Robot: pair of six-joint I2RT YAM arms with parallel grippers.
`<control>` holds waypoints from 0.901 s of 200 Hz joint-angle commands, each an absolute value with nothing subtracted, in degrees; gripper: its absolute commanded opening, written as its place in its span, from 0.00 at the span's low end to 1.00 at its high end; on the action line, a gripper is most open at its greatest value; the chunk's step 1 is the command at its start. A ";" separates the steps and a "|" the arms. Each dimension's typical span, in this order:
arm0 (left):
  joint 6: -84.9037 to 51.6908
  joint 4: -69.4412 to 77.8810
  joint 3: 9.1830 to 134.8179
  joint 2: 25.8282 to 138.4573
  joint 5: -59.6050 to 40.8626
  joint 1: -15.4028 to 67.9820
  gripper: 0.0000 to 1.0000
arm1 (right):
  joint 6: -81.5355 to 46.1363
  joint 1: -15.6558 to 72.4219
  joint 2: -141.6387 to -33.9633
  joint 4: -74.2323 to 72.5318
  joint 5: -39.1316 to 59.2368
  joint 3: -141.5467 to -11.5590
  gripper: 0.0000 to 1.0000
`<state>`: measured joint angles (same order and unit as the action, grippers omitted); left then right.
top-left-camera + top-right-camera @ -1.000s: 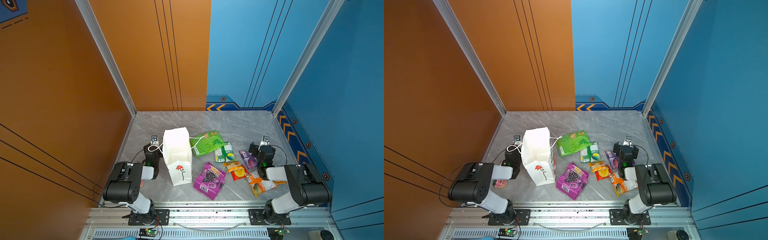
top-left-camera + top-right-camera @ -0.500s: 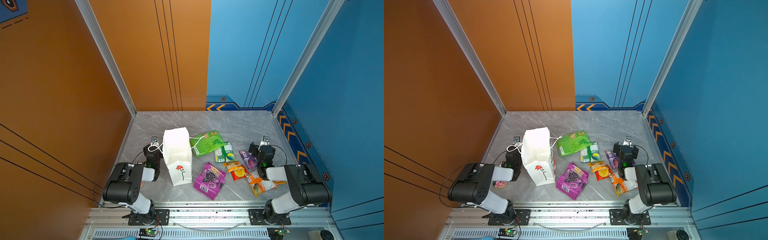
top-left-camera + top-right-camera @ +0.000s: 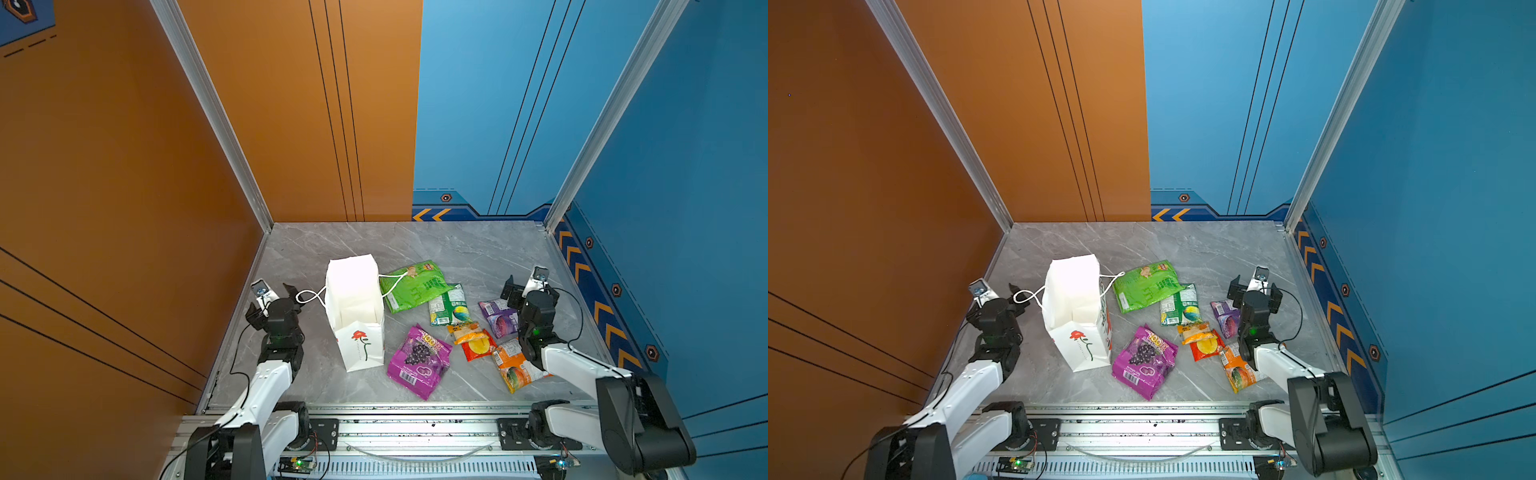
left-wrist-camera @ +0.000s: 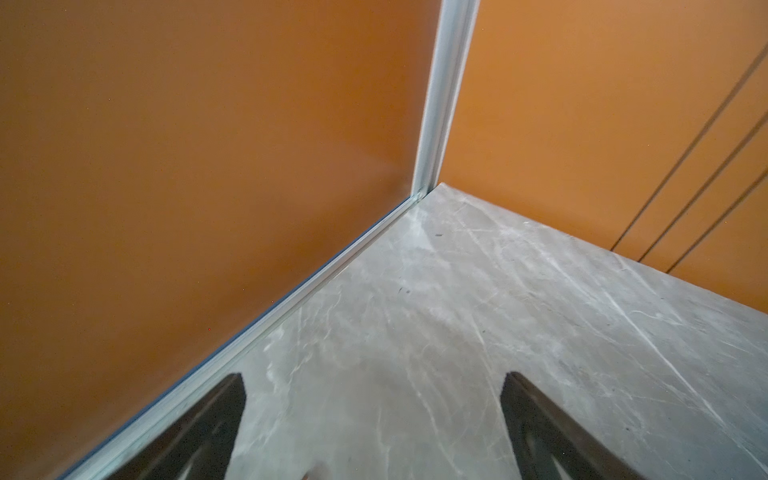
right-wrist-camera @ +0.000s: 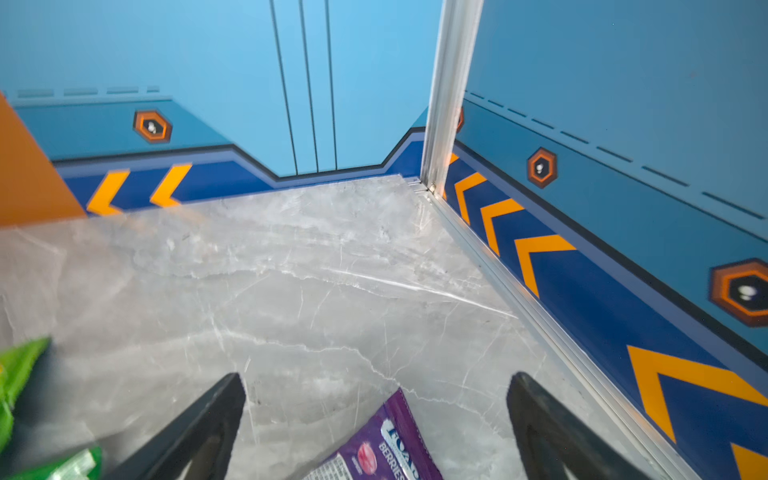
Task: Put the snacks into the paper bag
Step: 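Reach left gripper to the white paper bag while right gripper nears snacks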
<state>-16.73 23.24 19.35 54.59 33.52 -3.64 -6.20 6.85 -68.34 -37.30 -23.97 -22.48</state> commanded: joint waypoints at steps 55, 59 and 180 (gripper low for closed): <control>-40.99 -25.95 28.66 38.85 34.79 -9.89 0.98 | -33.27 3.53 -59.13 10.17 -19.74 -46.29 1.00; -43.82 -28.19 29.09 37.51 35.14 -10.15 0.98 | -33.87 2.96 -59.23 12.18 -17.89 -47.67 1.00; -29.99 -51.95 53.42 27.80 5.97 -13.64 0.98 | -41.56 -14.37 -58.44 19.22 21.67 -47.37 1.00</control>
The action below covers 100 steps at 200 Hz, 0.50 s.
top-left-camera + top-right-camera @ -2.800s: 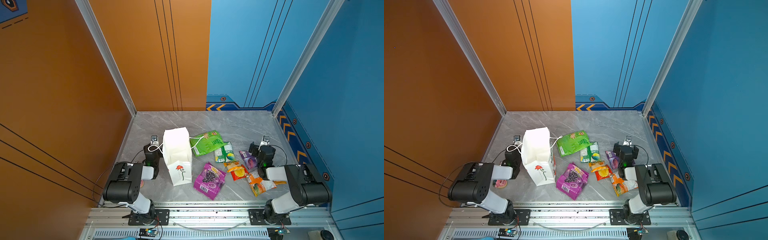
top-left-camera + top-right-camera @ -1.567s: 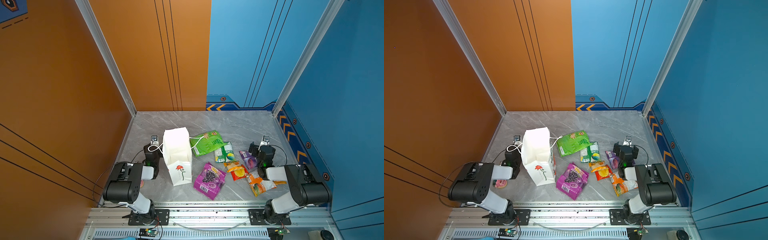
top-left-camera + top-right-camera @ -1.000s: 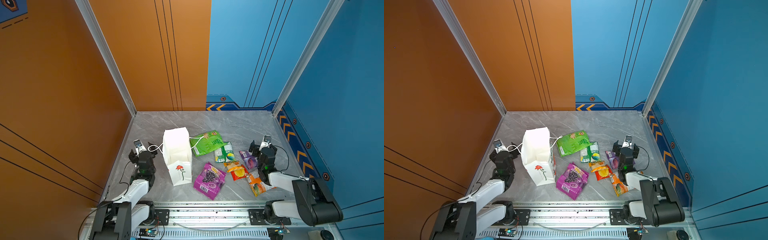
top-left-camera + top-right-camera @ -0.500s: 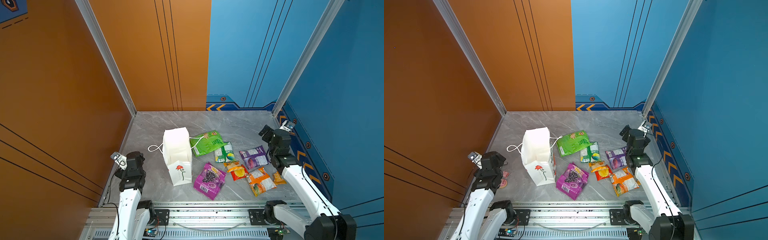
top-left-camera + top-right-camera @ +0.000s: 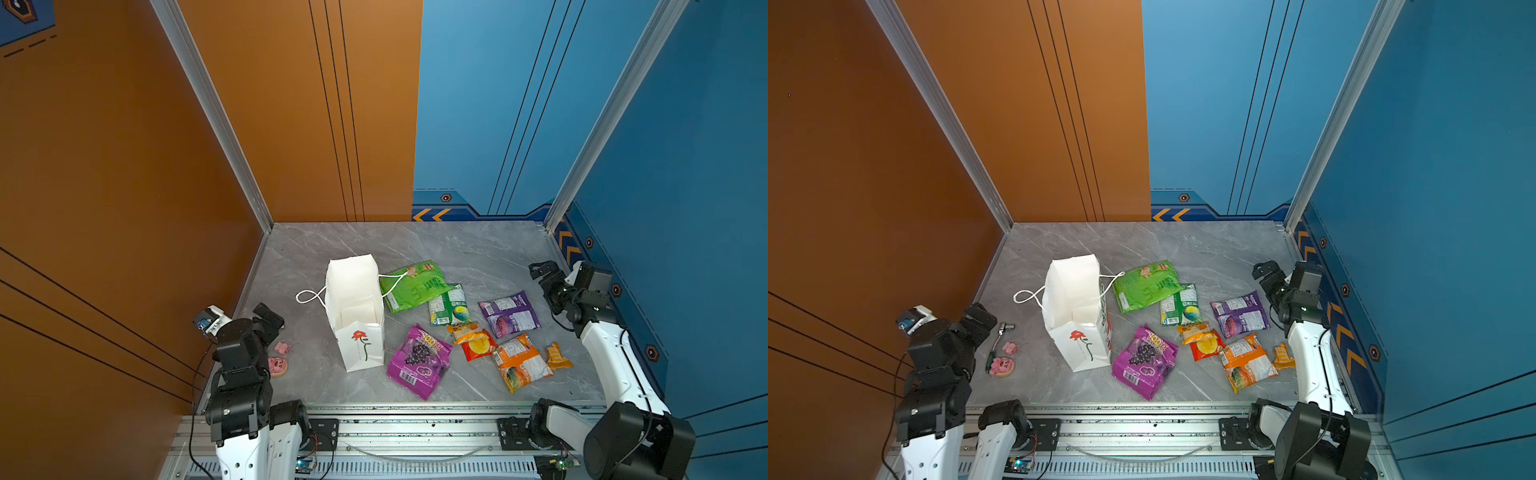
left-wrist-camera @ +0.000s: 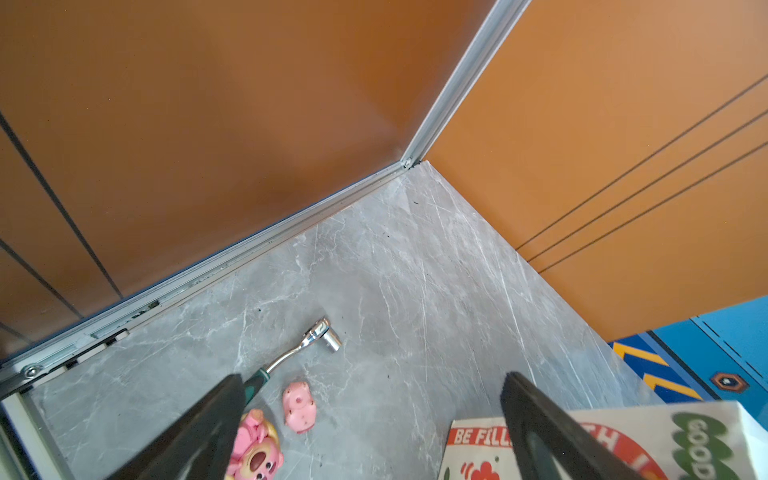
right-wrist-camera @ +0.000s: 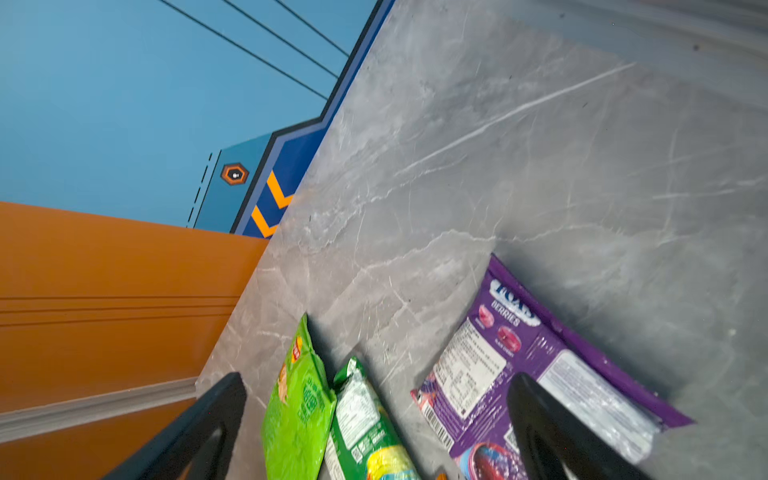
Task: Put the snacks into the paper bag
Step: 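Reach left gripper to the white paper bag while right gripper nears snacks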
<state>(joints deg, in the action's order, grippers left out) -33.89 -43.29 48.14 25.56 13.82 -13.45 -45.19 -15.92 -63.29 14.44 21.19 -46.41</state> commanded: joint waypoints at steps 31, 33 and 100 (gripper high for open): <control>-29.14 -56.74 61.55 29.52 -0.72 -13.63 0.98 | -37.00 -11.11 -56.52 24.35 18.48 -49.51 1.00; -29.10 -56.90 61.90 29.53 -1.10 -13.65 0.98 | -36.87 -10.95 -56.41 24.48 18.40 -49.56 1.00; -32.60 -57.53 67.40 34.83 -24.25 -13.41 0.98 | -32.88 -1.44 -53.55 28.20 12.65 -52.71 1.00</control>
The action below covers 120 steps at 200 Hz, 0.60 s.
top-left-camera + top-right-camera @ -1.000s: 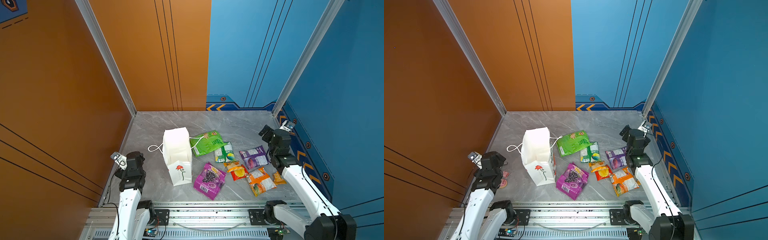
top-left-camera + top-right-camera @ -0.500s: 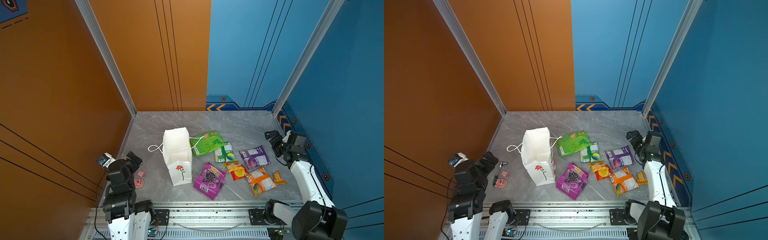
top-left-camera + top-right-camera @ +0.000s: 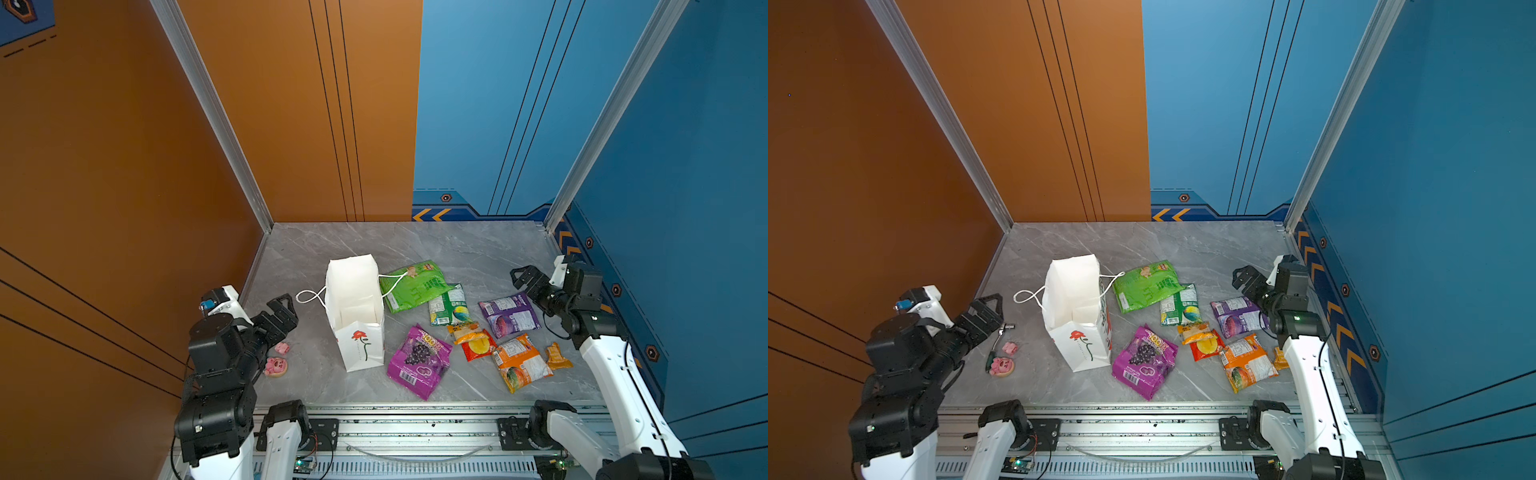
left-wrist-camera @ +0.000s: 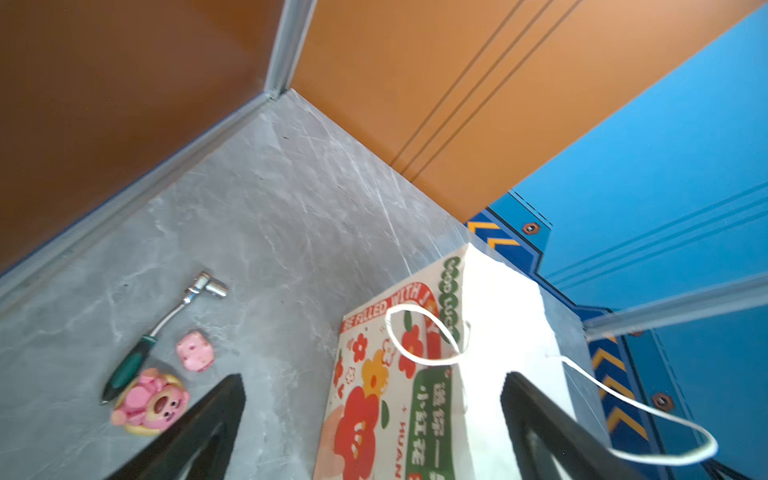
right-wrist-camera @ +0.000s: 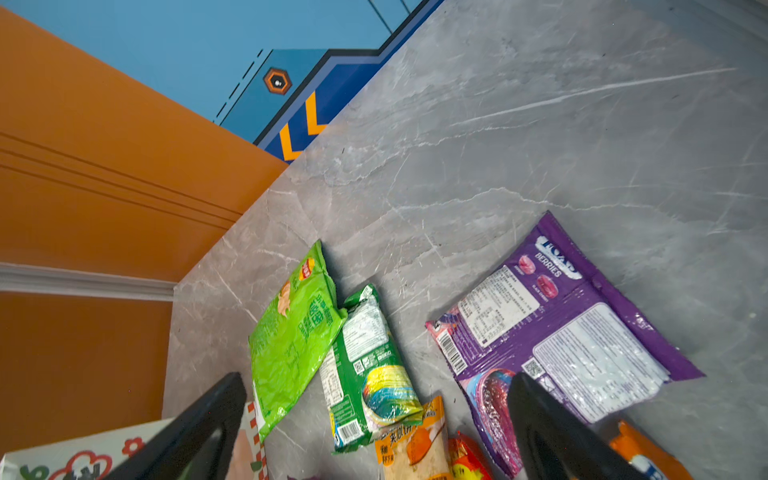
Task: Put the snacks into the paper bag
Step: 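Reach left gripper to the white paper bag while right gripper nears snacks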
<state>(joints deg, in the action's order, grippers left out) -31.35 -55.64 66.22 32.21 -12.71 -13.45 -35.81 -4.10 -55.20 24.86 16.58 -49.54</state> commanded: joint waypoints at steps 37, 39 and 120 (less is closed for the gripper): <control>-34.06 -57.60 66.87 35.91 -24.62 -10.32 1.00 | -31.00 4.74 -53.35 30.55 9.37 -56.40 1.00; -34.05 -57.58 66.81 35.94 -24.55 -10.01 1.00 | -30.95 5.10 -53.28 30.62 9.07 -56.46 1.00; -37.09 -58.55 68.23 48.01 5.73 19.61 0.84 | -30.70 13.51 -52.04 30.51 2.96 -55.00 1.00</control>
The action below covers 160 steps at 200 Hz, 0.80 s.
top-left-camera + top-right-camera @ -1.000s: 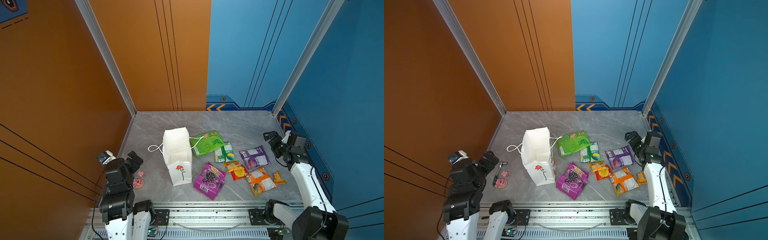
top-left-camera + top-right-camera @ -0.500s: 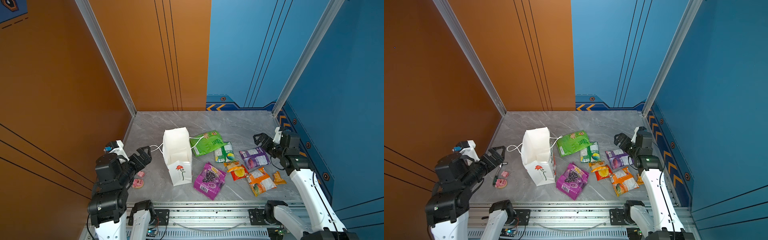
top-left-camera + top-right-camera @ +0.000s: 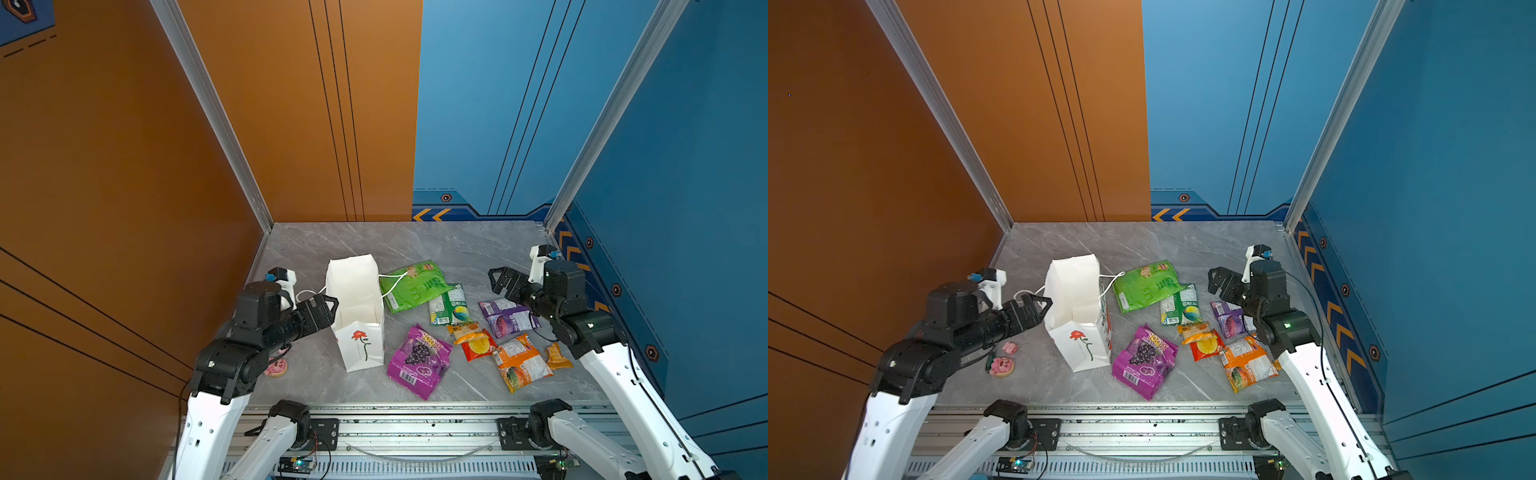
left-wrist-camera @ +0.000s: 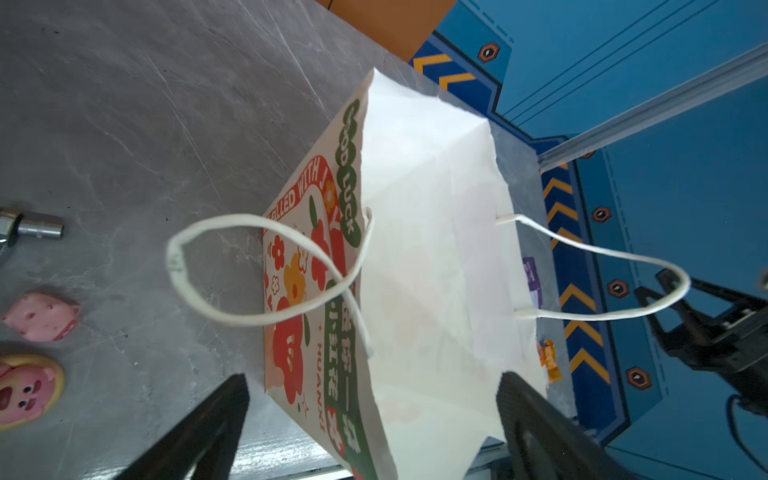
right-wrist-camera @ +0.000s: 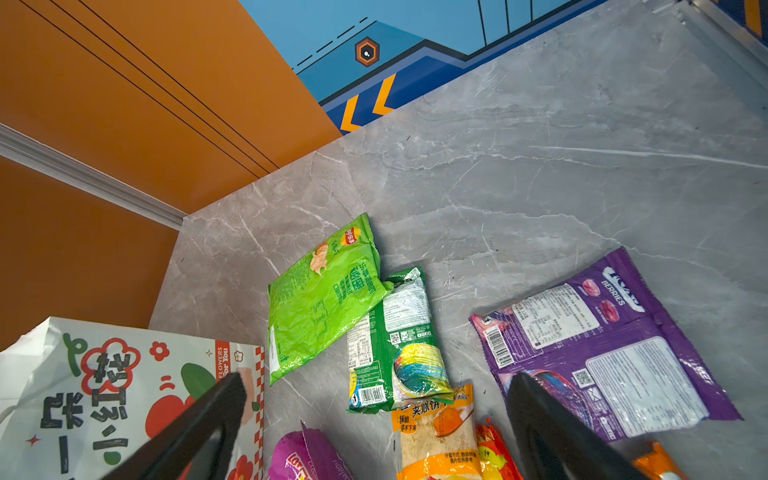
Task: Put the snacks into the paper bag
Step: 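Reach left gripper to the white paper bag while right gripper nears snacks, then grasp paper bag edge with left gripper while right grasps green Lay's bag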
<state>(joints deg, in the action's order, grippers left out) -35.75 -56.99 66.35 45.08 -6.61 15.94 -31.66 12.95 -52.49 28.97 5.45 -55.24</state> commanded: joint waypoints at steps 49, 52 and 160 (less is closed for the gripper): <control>-38.27 -58.53 67.91 51.32 7.26 21.09 0.61 | -28.43 13.57 -52.16 33.58 0.32 -56.77 1.00; -38.25 -58.53 67.87 51.43 7.28 21.19 0.60 | -28.39 13.57 -52.20 33.57 0.39 -56.78 1.00; -36.47 -56.81 66.79 51.53 12.28 20.88 0.06 | -27.73 18.36 -58.22 34.25 1.05 -58.00 1.00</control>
